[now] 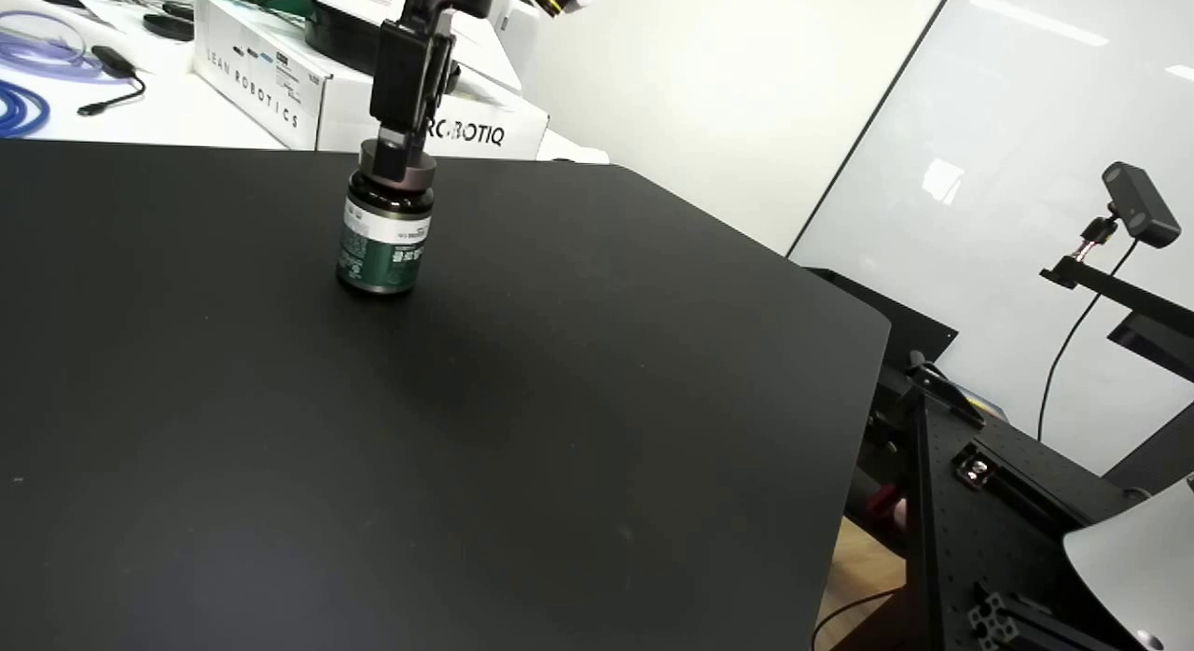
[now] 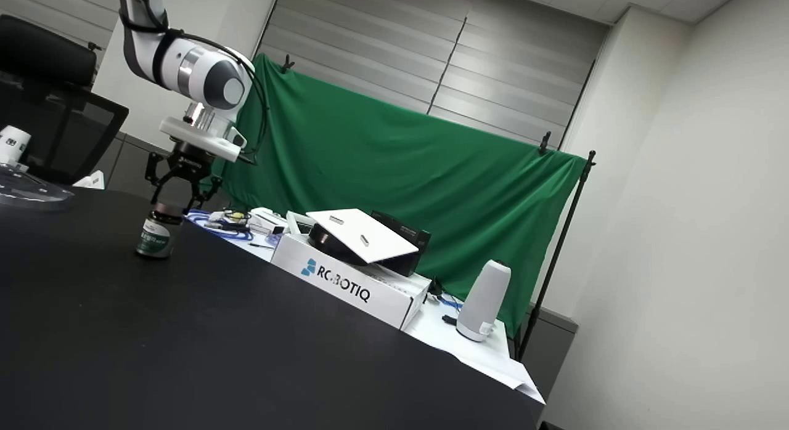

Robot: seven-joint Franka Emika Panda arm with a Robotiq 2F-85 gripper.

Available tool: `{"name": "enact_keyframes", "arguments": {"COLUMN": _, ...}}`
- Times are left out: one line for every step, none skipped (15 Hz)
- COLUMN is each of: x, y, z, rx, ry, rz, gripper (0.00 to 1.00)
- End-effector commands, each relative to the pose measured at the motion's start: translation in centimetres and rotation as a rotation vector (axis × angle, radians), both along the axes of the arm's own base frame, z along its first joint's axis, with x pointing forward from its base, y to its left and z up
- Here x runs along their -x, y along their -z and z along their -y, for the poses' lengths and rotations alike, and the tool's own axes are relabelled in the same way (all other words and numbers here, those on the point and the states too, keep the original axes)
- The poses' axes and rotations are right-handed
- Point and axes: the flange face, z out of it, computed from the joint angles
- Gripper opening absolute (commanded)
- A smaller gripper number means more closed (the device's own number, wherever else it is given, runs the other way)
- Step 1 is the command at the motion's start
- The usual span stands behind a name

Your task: Move the bottle to the right

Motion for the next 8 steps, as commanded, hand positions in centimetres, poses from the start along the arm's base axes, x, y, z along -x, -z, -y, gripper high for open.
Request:
{"name": "enact_keyframes", "arguments": {"x": -0.2, "y": -1.7, "z": 0.4, "rx": -0.045, "ry": 0.009, "rz": 0.003, "gripper": 0.36}}
{"name": "enact_keyframes", "arguments": {"x": -0.1, "y": -2.3, "z": 0.6, "rx": -0.049, "ry": 0.021, "rz": 0.002, "gripper": 0.36}}
{"name": "enact_keyframes", "arguments": {"x": 0.1, "y": -3.4, "z": 1.0, "rx": -0.044, "ry": 0.042, "rz": 0.002, "gripper": 0.36}}
{"name": "enact_keyframes", "arguments": {"x": 0.3, "y": -4.3, "z": 1.4, "rx": -0.043, "ry": 0.051, "rz": 0.006, "gripper": 0.36}}
{"name": "enact_keyframes", "arguments": {"x": 0.7, "y": -5.4, "z": 1.9, "rx": -0.035, "ry": 0.07, "rz": 0.019, "gripper": 0.36}}
{"name": "enact_keyframes", "arguments": {"x": 1.1, "y": -6.8, "z": 2.6, "rx": -0.023, "ry": 0.082, "rz": 0.039, "gripper": 0.36}}
{"name": "enact_keyframes", "arguments": {"x": 1.6, "y": -8.0, "z": 3.2, "rx": -0.018, "ry": 0.09, "rz": 0.05, "gripper": 0.36}}
{"name": "enact_keyframes", "arguments": {"x": 2.2, "y": -9.4, "z": 4.2, "rx": -0.005, "ry": 0.106, "rz": 0.074, "gripper": 0.36}}
